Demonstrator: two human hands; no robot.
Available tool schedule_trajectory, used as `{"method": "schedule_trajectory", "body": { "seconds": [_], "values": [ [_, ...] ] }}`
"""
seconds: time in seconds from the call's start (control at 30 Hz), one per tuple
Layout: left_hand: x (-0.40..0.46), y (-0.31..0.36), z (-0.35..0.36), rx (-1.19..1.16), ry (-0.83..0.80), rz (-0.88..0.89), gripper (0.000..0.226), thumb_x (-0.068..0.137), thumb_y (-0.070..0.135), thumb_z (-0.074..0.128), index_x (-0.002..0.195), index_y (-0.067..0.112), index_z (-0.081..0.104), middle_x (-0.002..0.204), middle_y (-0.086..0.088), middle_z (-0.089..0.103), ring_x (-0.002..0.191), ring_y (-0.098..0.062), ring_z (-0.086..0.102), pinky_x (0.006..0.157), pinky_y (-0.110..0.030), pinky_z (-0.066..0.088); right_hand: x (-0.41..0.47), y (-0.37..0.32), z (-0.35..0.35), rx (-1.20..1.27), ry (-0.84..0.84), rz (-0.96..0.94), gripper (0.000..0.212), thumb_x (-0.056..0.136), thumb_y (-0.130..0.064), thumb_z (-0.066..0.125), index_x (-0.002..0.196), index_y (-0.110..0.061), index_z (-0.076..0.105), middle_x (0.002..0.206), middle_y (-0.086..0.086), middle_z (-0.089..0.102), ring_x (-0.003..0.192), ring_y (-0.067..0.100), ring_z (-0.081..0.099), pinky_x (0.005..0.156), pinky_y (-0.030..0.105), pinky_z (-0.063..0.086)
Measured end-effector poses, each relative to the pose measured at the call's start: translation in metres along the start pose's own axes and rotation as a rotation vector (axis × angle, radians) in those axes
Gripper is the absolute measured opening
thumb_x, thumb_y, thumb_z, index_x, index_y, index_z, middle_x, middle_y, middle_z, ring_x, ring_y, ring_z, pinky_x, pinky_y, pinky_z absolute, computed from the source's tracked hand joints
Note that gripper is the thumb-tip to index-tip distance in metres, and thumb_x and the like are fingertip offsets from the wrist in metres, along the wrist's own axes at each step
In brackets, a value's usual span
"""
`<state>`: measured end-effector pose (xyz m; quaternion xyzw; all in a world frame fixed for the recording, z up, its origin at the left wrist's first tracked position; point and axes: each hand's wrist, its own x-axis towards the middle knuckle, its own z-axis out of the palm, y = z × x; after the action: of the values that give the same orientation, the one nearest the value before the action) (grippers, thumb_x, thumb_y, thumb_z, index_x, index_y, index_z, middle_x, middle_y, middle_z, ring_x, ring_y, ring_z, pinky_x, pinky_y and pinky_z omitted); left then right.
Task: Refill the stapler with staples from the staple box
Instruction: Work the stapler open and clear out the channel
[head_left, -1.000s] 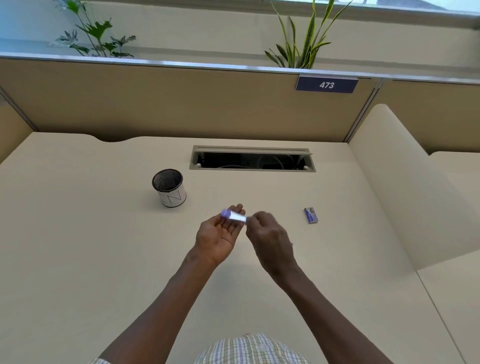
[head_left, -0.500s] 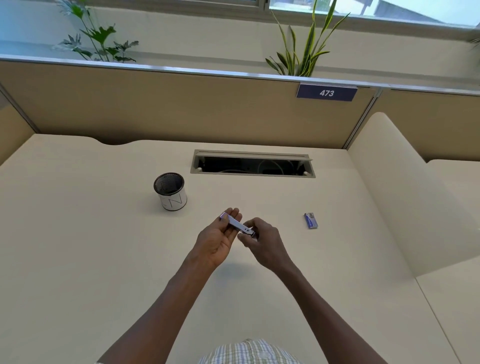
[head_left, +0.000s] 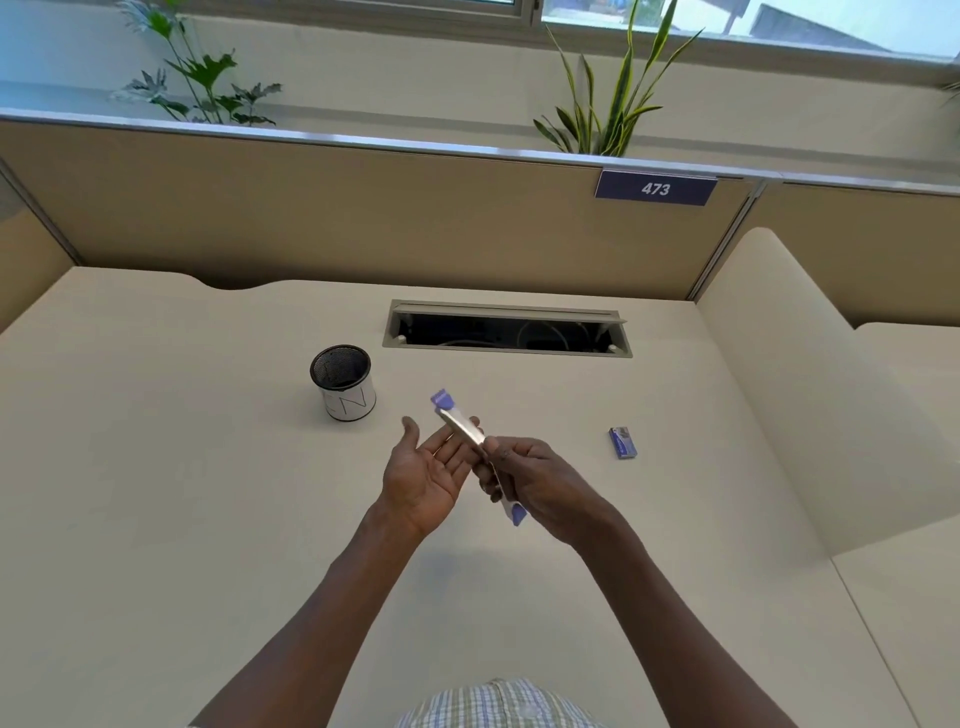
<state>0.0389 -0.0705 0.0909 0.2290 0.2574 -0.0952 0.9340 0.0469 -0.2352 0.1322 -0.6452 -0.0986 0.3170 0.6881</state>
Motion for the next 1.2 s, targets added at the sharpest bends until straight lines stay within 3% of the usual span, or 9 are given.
{"method": "schedule_trajectory", "body": {
  "seconds": [0.1,0.17,0.3,0.53,0.67,0.83,1.0,1.1,1.2],
  "values": [
    [0.0,0.001,0.001,-0.014,0.007,-0.009,0.075,0.1,0.059,0.025,0.124,-0.005,0.056,0.127,-0.023,0.063,0.117,-0.032,0.061,0.096,-0.039,0.048,-0.003,-0.008,-0.008,0.355,-0.237,-0.1,0.037,0.103,-0.033,0.047,0.107,-0.003,0.067,0.083,0.007,0.061,0.075,0.019,0.058,0.074,0.03,0.051],
    [0.0,0.002,0.003,-0.026,-0.003,-0.014,0.074,0.101,0.056,0.024,0.124,-0.006,0.056,0.13,-0.024,0.061,0.117,-0.032,0.061,0.093,-0.04,0.049,-0.002,-0.005,-0.013,0.414,-0.254,-0.071,0.037,0.101,-0.036,0.048,0.105,-0.004,0.067,0.083,0.007,0.061,0.073,0.019,0.057,0.074,0.032,0.05],
    [-0.003,0.001,0.009,-0.075,-0.043,-0.052,0.071,0.104,0.05,0.023,0.136,-0.009,0.045,0.141,-0.026,0.054,0.13,-0.037,0.051,0.108,-0.046,0.039,0.003,0.018,-0.021,-0.278,0.091,0.065,0.04,0.099,-0.038,0.056,0.094,-0.002,0.073,0.077,0.003,0.063,0.062,0.016,0.05,0.062,0.033,0.042],
    [-0.004,0.003,0.016,-0.018,-0.081,-0.042,0.053,0.106,0.033,0.027,0.135,-0.007,0.048,0.138,-0.023,0.057,0.129,-0.033,0.054,0.103,-0.044,0.044,0.008,0.022,-0.016,0.013,0.051,0.065,0.041,0.102,-0.043,0.048,0.096,-0.009,0.071,0.078,0.005,0.061,0.058,0.014,0.049,0.055,0.024,0.042],
    [-0.005,0.0,0.02,0.075,-0.062,-0.011,0.038,0.105,0.018,0.037,0.13,-0.005,0.053,0.133,-0.022,0.062,0.119,-0.029,0.062,0.094,-0.037,0.051,0.01,0.023,-0.017,0.245,0.116,0.196,0.047,0.102,-0.048,0.046,0.098,-0.005,0.066,0.072,0.004,0.061,0.05,0.011,0.045,0.049,0.021,0.04],
    [-0.005,-0.001,0.016,0.087,0.005,0.037,0.029,0.097,0.017,0.057,0.12,0.001,0.064,0.12,-0.017,0.07,0.114,-0.025,0.066,0.09,-0.033,0.056,0.015,0.024,-0.013,0.541,0.105,0.349,0.047,0.104,-0.047,0.038,0.094,-0.008,0.062,0.06,0.0,0.055,0.039,0.005,0.038,0.037,0.018,0.035],
    [-0.004,-0.003,0.015,0.079,0.08,0.045,0.018,0.088,0.013,0.069,0.104,0.004,0.071,0.097,-0.011,0.077,0.09,-0.017,0.075,0.077,-0.028,0.062,0.018,0.025,-0.01,0.516,0.175,0.407,0.034,0.1,-0.046,0.051,0.099,-0.014,0.06,0.061,0.001,0.051,0.039,0.006,0.037,0.033,0.016,0.03],
    [-0.004,-0.001,0.015,0.077,0.104,0.057,0.015,0.087,0.011,0.07,0.099,0.003,0.072,0.089,-0.011,0.078,0.082,-0.017,0.076,0.067,-0.026,0.061,0.02,0.025,-0.008,0.48,0.157,0.43,0.029,0.101,-0.037,0.053,0.095,-0.01,0.061,0.059,-0.002,0.047,0.039,0.004,0.036,0.032,0.015,0.031],
    [-0.004,0.0,0.013,0.074,0.101,0.067,0.018,0.079,0.01,0.075,0.094,0.002,0.074,0.09,-0.011,0.078,0.082,-0.017,0.076,0.066,-0.026,0.061,0.019,0.024,-0.008,0.57,0.091,0.494,0.031,0.102,-0.036,0.05,0.087,-0.01,0.057,0.055,-0.004,0.044,0.036,0.003,0.036,0.029,0.014,0.03]
  ]
}}
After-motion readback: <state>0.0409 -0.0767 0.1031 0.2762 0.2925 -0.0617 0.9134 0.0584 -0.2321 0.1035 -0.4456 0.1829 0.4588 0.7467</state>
